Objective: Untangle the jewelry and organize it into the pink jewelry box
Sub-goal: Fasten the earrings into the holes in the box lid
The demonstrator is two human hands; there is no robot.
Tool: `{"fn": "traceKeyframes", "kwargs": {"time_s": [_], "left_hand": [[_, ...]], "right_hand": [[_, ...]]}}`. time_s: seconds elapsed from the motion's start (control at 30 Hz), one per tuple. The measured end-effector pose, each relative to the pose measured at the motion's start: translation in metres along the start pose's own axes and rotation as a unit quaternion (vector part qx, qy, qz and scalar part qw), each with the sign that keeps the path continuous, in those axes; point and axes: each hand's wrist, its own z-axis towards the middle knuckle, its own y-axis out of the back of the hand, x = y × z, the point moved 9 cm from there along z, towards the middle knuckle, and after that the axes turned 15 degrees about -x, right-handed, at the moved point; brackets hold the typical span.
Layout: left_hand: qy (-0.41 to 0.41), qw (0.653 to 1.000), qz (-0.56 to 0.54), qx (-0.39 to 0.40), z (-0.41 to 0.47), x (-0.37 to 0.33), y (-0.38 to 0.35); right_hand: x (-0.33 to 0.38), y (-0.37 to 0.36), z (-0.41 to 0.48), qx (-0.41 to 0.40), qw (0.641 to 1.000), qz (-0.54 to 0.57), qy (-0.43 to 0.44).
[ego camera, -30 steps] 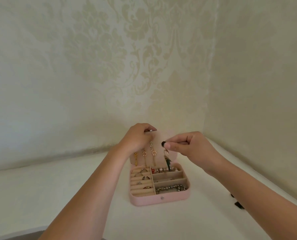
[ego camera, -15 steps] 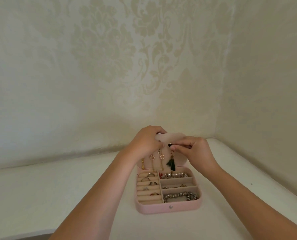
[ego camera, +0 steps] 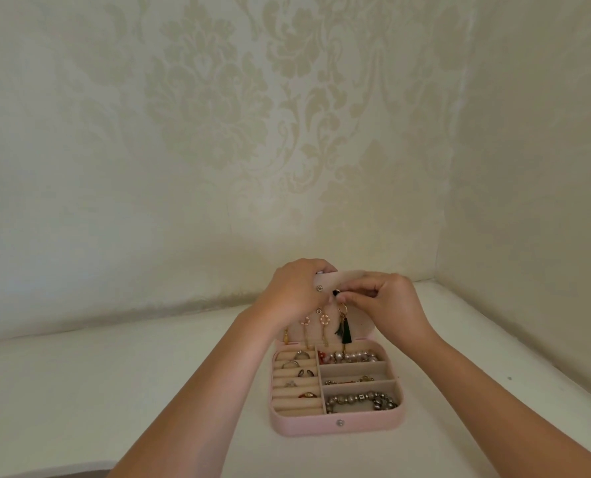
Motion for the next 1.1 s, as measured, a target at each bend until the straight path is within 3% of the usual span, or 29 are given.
{"fn": "traceKeyframes", "kwargs": {"time_s": [0.67,1.1], "left_hand": [[0.006,1.000,0.008,-0.018,-0.0041,-0.0030,0.0014],[0.000,0.998,0.017,-0.052,-0.0032,-0.0023,0.0021]], "right_hand": [[-0.0010,0.0015,0.0024,0.022,0.997,-0.073,0.000],[-0.0052,0.0079,0.0057,-0.014,0.994,-0.105,-0.007]]}}
